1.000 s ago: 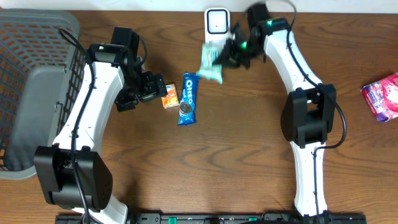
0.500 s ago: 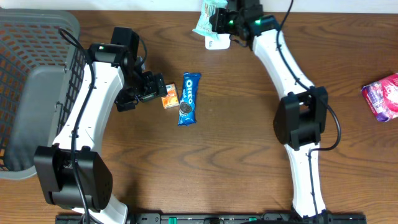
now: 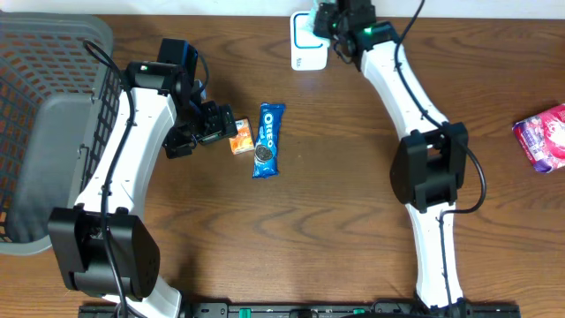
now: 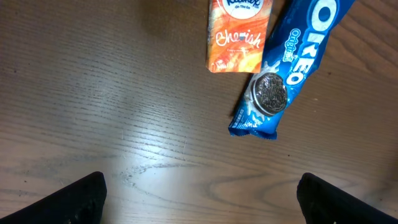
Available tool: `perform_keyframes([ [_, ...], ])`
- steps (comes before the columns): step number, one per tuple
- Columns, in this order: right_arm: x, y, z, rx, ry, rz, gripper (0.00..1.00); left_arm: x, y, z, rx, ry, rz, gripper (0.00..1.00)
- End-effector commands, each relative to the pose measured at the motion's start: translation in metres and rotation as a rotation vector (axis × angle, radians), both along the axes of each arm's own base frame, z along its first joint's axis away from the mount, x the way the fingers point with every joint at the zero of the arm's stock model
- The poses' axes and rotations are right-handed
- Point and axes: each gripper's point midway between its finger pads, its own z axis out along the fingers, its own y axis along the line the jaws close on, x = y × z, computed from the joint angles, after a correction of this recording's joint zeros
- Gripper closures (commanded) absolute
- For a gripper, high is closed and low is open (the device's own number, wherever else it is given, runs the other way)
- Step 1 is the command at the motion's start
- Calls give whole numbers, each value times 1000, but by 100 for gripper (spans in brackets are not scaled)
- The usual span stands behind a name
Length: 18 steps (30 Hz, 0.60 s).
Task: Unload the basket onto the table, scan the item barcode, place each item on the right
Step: 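Lift the wipes and hold them in front of the scanner, then carry the wipes right and drop them beside the purple pack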
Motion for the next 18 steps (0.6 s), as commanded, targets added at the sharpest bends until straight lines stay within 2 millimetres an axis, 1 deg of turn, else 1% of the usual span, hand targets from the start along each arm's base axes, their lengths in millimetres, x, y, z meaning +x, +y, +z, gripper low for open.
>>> perform_keyframes([
  [1,5,-52,17,-13,2,-100,99,0,2,5,-4,-10,20,2],
  [5,-5,-119,33,-22,48,-200,99,0,2,5,-4,-10,20,2],
  [7,-12,-157,38,-32,75,-250,99,0,2,5,-4,-10,20,2],
  [8,-19,-179,40,-49,97,-269,99,0,2,5,-4,-10,20,2],
  [9,-25,-195,40,-66,115,-280,99,0,2,5,-4,-10,20,2],
  [10,-32,-215,37,-93,144,-288,99,0,2,5,-3,-10,20,2],
  [12,-48,-247,27,-144,210,-288,99,0,2,5,-4,-10,20,2],
  [13,-59,-266,20,-172,259,-292,99,0,2,5,-4,-10,20,2],
  [15,-77,-295,7,-204,332,-332,99,0,2,5,-4,-10,20,2],
  [18,-98,-336,-5,-211,408,-409,99,0,2,5,-4,-10,20,2],
])
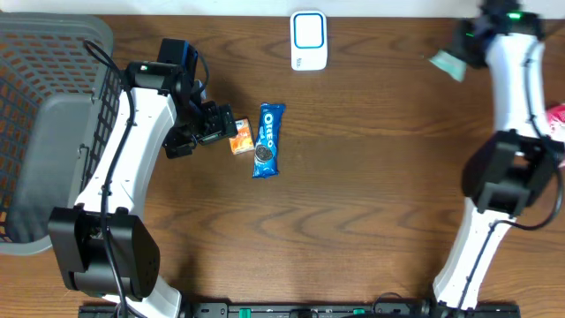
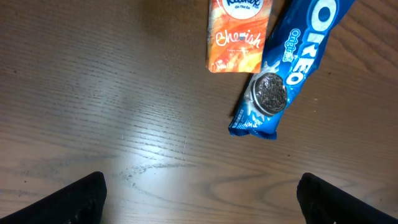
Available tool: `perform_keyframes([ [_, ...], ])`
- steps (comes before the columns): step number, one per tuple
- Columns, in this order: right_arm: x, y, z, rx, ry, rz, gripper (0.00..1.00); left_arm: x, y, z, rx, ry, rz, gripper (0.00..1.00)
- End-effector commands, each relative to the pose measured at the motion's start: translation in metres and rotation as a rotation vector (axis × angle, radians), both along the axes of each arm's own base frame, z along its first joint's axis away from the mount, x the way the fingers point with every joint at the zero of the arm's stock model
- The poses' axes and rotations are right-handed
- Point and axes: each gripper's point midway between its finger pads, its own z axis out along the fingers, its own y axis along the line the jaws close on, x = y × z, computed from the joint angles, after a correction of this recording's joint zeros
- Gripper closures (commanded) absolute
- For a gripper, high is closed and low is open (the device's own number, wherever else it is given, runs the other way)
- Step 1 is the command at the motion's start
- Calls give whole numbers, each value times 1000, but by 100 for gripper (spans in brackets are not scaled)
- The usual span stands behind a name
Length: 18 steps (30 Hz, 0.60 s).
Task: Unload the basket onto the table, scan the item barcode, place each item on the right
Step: 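Carry the wipes right and drop them beside the purple pack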
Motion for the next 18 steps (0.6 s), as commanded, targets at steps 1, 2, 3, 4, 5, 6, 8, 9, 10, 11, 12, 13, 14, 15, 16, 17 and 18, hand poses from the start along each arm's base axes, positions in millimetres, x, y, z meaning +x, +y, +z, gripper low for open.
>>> perform_keyframes([
  [1,-14,-33,8,-50,22,-15,99,0,2,5,-4,-10,20,2],
  [2,-18,-43,6,-48,29,-34,99,0,2,5,-4,-10,20,2],
  [3,-22,-55,4,-47,36,-57,99,0,2,5,-4,-10,20,2],
  [4,-26,-64,2,-45,39,-75,99,0,2,5,-4,-10,20,2],
  [5,-31,-77,1,-44,41,-99,99,0,2,5,-4,-10,20,2],
  [6,-34,-87,-1,-43,42,-119,99,0,2,5,-4,-10,20,2],
  [8,-40,-102,-3,-43,41,-147,90,0,2,5,-4,-10,20,2],
  [9,-43,-110,-5,-42,43,-162,83,0,2,5,-4,-10,20,2],
  [10,-46,-116,-7,-41,47,-173,84,0,2,5,-4,-9,20,2],
  [11,-49,-122,-8,-40,51,-185,84,0,2,5,-4,-10,20,2],
  [12,-53,-128,-12,-37,58,-197,80,0,2,5,-4,-10,20,2],
  [13,-54,-130,-12,-36,60,-201,76,0,2,5,-4,-10,20,2],
  [14,-58,-134,-16,-31,71,-211,51,0,2,5,-4,-10,20,2],
  [15,-60,-135,-18,-28,81,-215,41,0,2,5,-4,-9,20,2],
  [16,-61,-135,-20,-25,86,-215,36,0,2,5,-4,-10,20,2],
  [17,-63,-134,-21,-22,95,-214,32,0,2,5,-4,-9,20,2],
  [18,-63,-132,-25,-16,103,-211,31,0,2,5,-4,-10,20,2],
])
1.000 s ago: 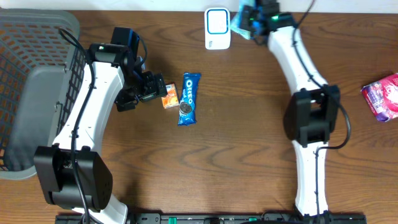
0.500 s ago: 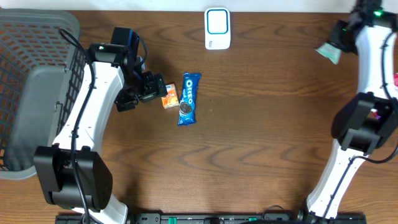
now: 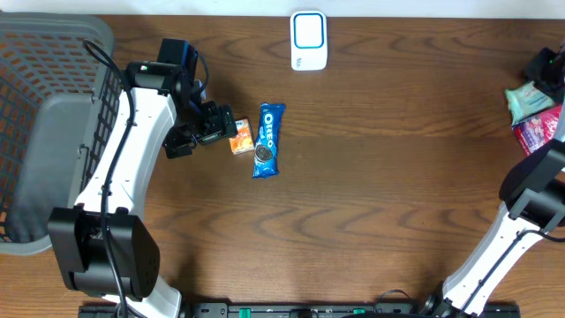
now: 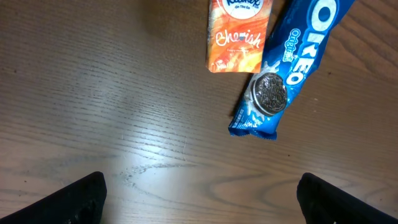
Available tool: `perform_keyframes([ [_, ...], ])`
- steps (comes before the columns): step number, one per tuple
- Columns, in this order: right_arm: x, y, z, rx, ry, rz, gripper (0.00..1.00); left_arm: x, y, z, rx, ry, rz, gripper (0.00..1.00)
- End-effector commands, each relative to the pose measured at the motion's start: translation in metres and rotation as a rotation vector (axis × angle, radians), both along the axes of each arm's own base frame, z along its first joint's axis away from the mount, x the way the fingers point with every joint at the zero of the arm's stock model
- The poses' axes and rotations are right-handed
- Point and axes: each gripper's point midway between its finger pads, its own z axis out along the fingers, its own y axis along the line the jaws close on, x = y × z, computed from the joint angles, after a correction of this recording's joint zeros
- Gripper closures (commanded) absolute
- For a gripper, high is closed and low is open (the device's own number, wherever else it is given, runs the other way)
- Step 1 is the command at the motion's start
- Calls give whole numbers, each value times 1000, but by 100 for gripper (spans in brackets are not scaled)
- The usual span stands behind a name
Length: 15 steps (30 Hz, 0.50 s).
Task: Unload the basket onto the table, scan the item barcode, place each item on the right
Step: 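Carry the wipes right and drop them beside the purple pack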
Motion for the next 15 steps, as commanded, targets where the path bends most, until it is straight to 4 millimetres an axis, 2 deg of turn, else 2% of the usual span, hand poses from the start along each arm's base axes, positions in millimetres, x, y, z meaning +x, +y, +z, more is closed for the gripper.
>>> perform_keyframes([
  [1,-1,6,-19,27,44,14,29,0,2,5,-4,-10,20,2],
  [5,7,35,-28,147,22,81,27,0,2,5,-4,-10,20,2],
  [10,24,97,-31,391,-44,206,30,0,2,5,-4,-10,20,2],
  [11,28,136,-24,547,-78,279,30,0,2,5,-4,-10,20,2],
  [15,28,217,-4,808,-93,406,30,0,2,5,-4,-10,20,2],
])
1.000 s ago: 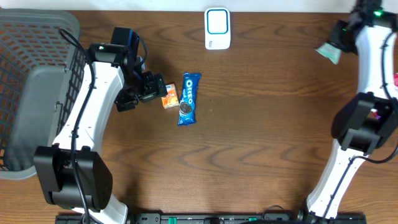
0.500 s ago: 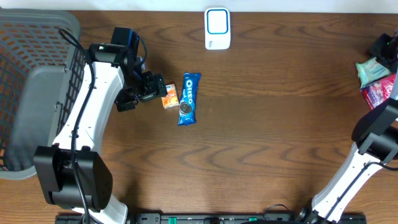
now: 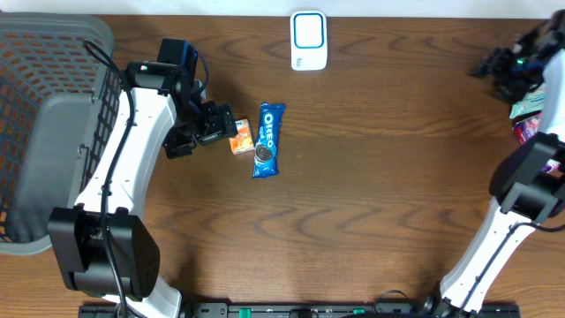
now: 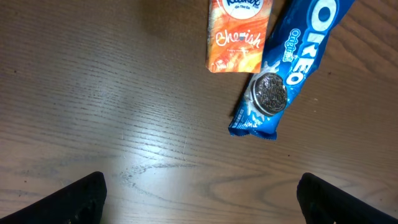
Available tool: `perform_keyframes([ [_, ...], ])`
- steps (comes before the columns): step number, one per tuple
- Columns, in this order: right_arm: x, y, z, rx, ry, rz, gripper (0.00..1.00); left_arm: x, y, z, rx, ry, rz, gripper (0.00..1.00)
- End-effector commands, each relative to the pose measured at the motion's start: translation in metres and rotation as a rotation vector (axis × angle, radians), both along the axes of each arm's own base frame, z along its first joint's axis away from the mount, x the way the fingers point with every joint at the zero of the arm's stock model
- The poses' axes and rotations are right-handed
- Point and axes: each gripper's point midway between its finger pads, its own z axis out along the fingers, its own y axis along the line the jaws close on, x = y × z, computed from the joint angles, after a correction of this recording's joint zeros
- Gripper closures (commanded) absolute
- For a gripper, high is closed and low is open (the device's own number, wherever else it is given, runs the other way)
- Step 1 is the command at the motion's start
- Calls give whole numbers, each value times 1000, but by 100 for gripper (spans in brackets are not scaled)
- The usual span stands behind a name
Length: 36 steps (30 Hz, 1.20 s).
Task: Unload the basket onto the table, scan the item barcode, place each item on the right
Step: 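Carry the wipes right and drop them beside the purple pack, then reach the right gripper to the blue Oreo pack and grasp it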
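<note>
A white barcode scanner [image 3: 309, 40] lies at the table's far edge. A blue Oreo pack [image 3: 268, 140] [image 4: 287, 68] and an orange snack packet [image 3: 240, 136] [image 4: 239, 34] lie side by side left of centre. My left gripper [image 3: 210, 132] [image 4: 200, 202] hovers open just left of the orange packet, with nothing between its fingers. My right gripper [image 3: 505, 71] is at the far right edge, open and empty. Just below it a teal packet [image 3: 531, 108] lies on the table, partly hidden by the arm.
A grey mesh basket [image 3: 35, 88] fills the left end of the table. A pink bag [image 3: 523, 131] peeks out beside the teal packet at the right edge. Bare wood lies between the Oreo pack and the right arm.
My right gripper has shifted a little left and away from the teal packet, which stays down by the pink bag. The left arm, Oreo pack and orange packet have not moved.
My right gripper was at the scanner at the far edge. Then it held a teal packet out to the right. Then the packet lay by the pink bag at the right edge, and now the gripper is apart from it. The left gripper stayed open throughout.
</note>
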Motion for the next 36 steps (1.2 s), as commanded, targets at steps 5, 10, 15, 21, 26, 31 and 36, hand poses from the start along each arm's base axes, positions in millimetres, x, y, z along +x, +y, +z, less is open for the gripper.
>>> perform_keyframes([
  [5,-5,168,9,285,37,327,24,0,2,5,-4,-9,20,2],
  [10,-26,247,0,215,121,491,19,0,2,5,-4,-9,20,2],
  [15,-50,334,0,197,130,662,19,0,2,5,-4,-10,20,2],
  [21,-73,391,-13,92,185,674,29,0,2,5,-4,-9,20,2],
  [26,-87,427,-23,69,192,708,31,0,2,5,-4,-10,20,2],
  [31,-92,437,-37,20,227,657,36,0,2,5,-4,-10,20,2],
  [36,-104,451,-54,16,272,660,40,0,2,5,-4,-10,20,2],
])
